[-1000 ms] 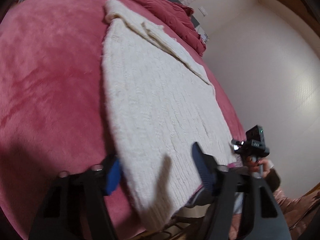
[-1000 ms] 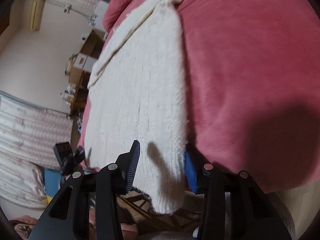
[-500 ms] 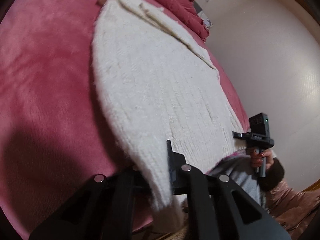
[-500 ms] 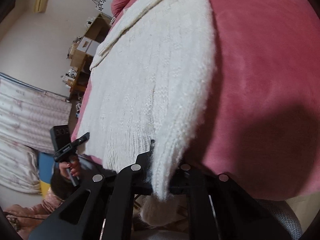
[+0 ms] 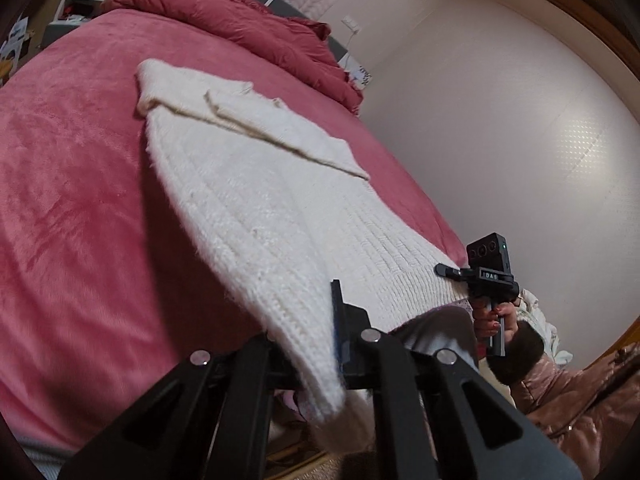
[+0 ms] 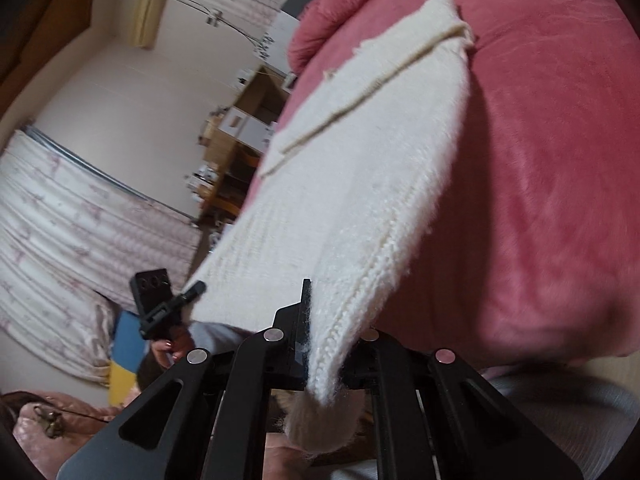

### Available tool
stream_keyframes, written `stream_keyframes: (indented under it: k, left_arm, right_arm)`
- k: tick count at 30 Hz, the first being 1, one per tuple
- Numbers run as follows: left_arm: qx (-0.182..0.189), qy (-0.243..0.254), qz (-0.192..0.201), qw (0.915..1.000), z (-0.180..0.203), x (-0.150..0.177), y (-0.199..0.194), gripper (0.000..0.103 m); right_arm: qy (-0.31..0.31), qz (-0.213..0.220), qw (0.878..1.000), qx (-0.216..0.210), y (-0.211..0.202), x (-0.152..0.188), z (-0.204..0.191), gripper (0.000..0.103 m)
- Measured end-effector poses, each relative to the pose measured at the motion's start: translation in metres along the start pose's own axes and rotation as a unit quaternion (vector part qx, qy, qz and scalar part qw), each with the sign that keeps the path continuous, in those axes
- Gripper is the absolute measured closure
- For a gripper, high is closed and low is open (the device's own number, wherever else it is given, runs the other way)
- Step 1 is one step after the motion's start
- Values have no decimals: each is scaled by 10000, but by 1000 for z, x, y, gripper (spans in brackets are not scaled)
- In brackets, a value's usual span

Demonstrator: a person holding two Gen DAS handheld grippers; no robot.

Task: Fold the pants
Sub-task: 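Grasp the hem with both grippers and lift it toward the collar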

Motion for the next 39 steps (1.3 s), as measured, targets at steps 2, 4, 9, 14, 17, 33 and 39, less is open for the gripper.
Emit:
stream_keyframes:
  k: [2,4,9,14,17,33,39]
  left_arm:
    - [64,5,-14,10000,5,3,-4,98]
    - [130,-12,-26,9999,11,5,-8,98]
    - [288,13,-143,9995,24,18,-27,98]
    - [400,-44,-409,9984,36,36,-44,97]
    - [617,-285,-349,9971,37,38,-48,97]
    - [1171,-1229,553,9839,-26,-63,-9,97]
    - [998,-1588,647,9801,-61,-90,20,97]
  right_arm:
    - [-43,63,9999,-92,-5,5,-6,97]
    - [-89,171,9994,-270,-15,12,-13,97]
    - [-239,333,9976,-563,-46,44,-29,97]
    - [-146,457,9958,-776,-74,82,-36,97]
    - [-115,544,9938,-963,-83,94,-38,97]
    - [698,1162,9781,-1578,-47,-41,-6,97]
    - [919,1024,9799,-1442,-21,-81,8,97]
Point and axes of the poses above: each gripper's, at about its wrist camera, not at the fingertips, and y roughly the way its jaws point, z to its right, x to its underside, the point moved 1 cm from there along y, roughly the way its jaws point, and after that the axes turned 5 degrees about -z, right-handed, at the moved point
